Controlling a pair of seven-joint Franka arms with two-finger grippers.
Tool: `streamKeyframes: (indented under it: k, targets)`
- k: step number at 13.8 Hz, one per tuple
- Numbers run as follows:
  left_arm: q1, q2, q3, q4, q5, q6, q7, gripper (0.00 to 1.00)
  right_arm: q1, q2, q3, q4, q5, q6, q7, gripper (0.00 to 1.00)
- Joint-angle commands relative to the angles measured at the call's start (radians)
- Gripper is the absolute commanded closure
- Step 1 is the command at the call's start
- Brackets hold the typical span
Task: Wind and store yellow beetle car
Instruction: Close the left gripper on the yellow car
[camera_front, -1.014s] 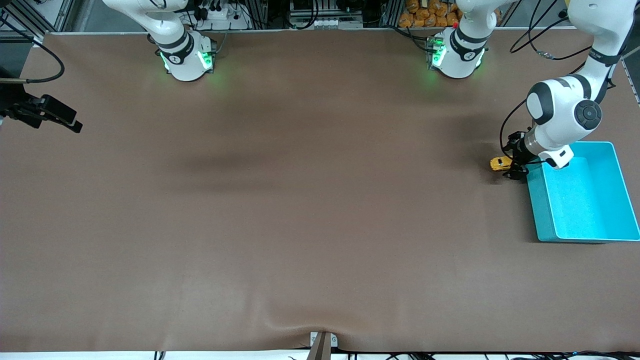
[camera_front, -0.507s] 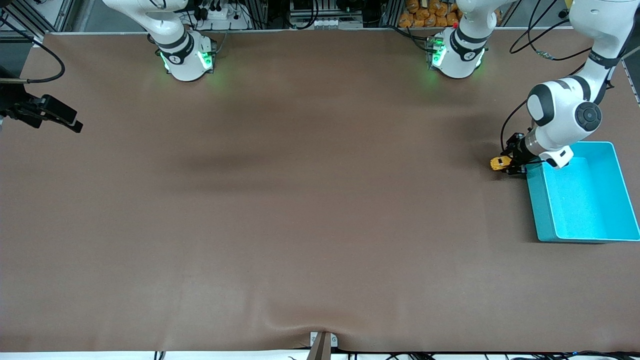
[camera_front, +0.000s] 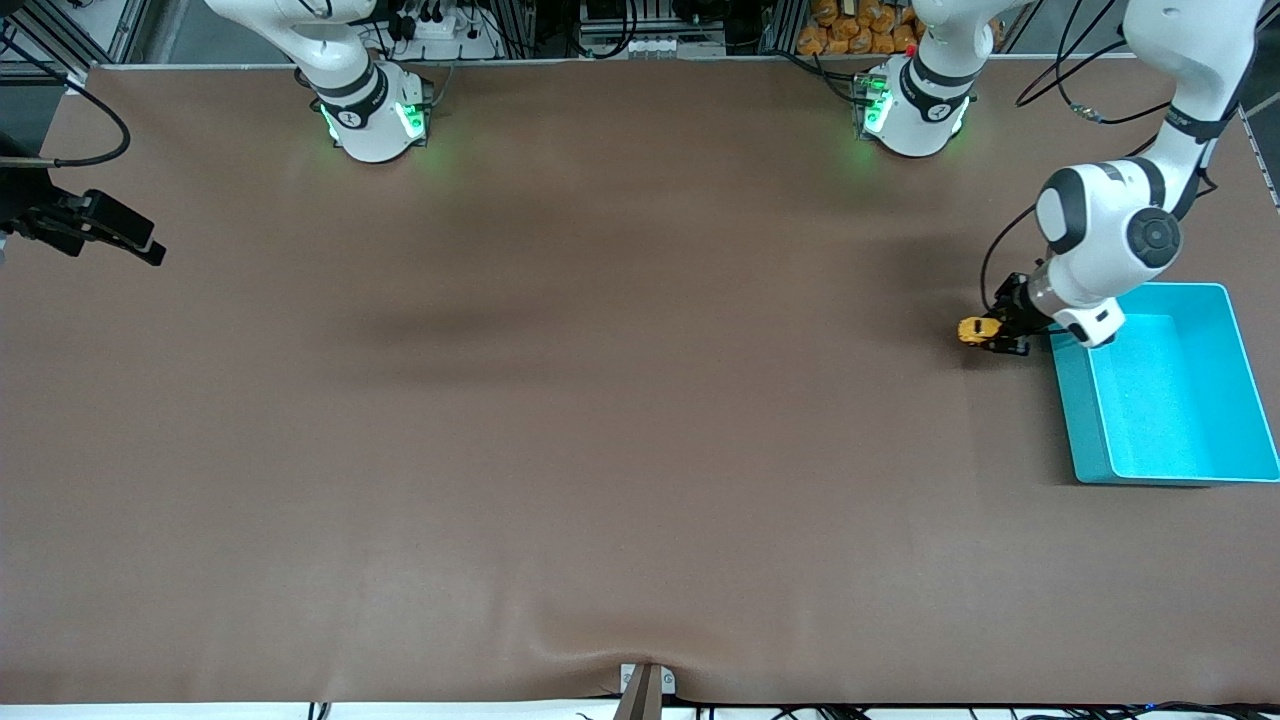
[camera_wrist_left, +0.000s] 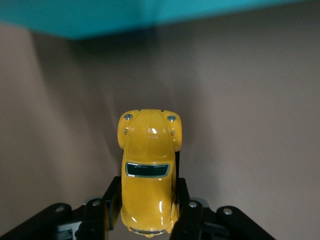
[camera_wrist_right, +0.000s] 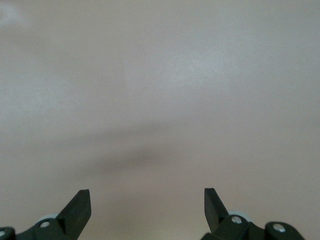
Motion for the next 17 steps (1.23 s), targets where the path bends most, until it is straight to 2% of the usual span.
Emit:
streamKeyframes:
  k: [1,6,11,14,17]
  targets:
    - [-0.004,-0.046,-0.087,0.061,0.002,-0.086,-0.011,1.0,-0.017,-0.017,0.014,-0.015,-0.009,0.0,0.016,0.0]
    - [-0.004,-0.033,-0.125,0.275,0.103,-0.239,0.044,1.0,-0.017,-0.017,0.014,-0.013,-0.009,0.0,0.016,0.0]
    - [0.048,0.032,-0.11,0.525,0.109,-0.381,0.308,1.0,-0.015,-0.017,0.014,-0.013,-0.009,-0.001,0.016,0.0]
    - [0.1,0.073,-0.108,0.611,0.109,-0.395,0.51,1.0,-0.015,-0.017,0.014,-0.015,-0.009,-0.001,0.016,0.0]
    - [0.165,0.119,-0.108,0.655,0.157,-0.395,0.734,1.0,-0.015,-0.019,0.014,-0.013,-0.009,-0.006,0.016,0.0]
